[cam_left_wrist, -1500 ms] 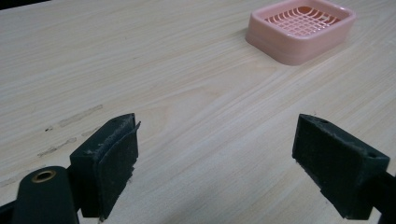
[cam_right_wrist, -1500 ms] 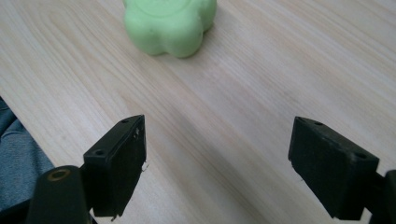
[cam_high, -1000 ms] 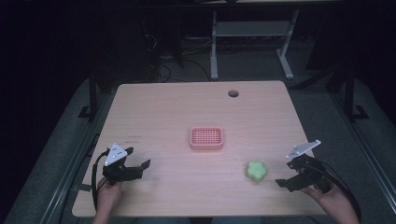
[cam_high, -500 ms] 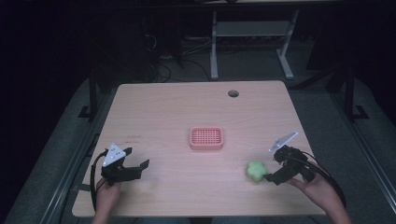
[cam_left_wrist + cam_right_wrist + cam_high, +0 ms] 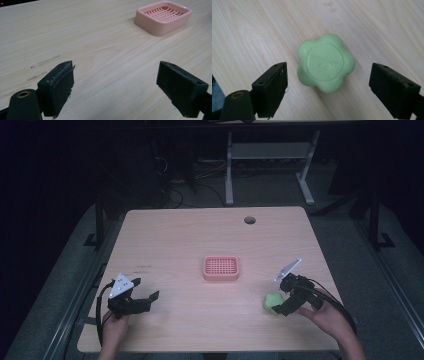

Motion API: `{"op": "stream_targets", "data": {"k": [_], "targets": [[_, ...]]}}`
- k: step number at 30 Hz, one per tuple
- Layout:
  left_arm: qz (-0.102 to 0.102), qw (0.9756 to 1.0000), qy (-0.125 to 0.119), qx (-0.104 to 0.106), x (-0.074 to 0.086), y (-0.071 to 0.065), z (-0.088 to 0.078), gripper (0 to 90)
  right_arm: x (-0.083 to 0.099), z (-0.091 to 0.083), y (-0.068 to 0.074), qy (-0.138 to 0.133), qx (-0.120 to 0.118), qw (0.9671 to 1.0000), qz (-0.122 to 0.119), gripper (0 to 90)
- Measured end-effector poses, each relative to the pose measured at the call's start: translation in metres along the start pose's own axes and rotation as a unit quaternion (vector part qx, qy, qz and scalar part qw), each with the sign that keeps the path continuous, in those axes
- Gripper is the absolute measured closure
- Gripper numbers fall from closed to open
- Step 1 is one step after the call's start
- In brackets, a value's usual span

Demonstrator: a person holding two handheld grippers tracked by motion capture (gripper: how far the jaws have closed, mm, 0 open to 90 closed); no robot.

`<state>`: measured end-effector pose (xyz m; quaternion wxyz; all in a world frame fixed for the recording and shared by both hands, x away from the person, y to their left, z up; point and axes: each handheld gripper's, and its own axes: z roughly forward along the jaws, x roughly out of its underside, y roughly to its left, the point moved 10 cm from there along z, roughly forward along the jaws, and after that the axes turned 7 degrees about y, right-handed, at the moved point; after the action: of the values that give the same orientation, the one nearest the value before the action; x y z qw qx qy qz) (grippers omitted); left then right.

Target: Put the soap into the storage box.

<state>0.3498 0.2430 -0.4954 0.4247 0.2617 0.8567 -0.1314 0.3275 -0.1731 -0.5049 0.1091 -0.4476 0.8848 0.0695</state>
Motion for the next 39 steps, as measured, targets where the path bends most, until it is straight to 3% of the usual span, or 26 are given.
{"op": "stream_targets", "data": {"k": [21, 35, 39], "targets": [[0.0, 1.0, -0.001, 0.0, 0.0, 0.0, -0.001, 14.1, -0.008, 0.029, 0.0, 0.055, 0.0, 0.9984, -0.008, 14.8], [0.0, 1.0, 0.0, -0.001, 0.0, 0.001, -0.001, 14.1, -0.005, 0.039, 0.001, 0.069, -0.004, 0.9976, -0.002, 15.8], [0.0, 1.0, -0.001, -0.001, 0.0, 0.001, -0.002, 14.0, -0.005, 0.041, 0.001, 0.069, -0.005, 0.9976, 0.001, 21.2]]}}
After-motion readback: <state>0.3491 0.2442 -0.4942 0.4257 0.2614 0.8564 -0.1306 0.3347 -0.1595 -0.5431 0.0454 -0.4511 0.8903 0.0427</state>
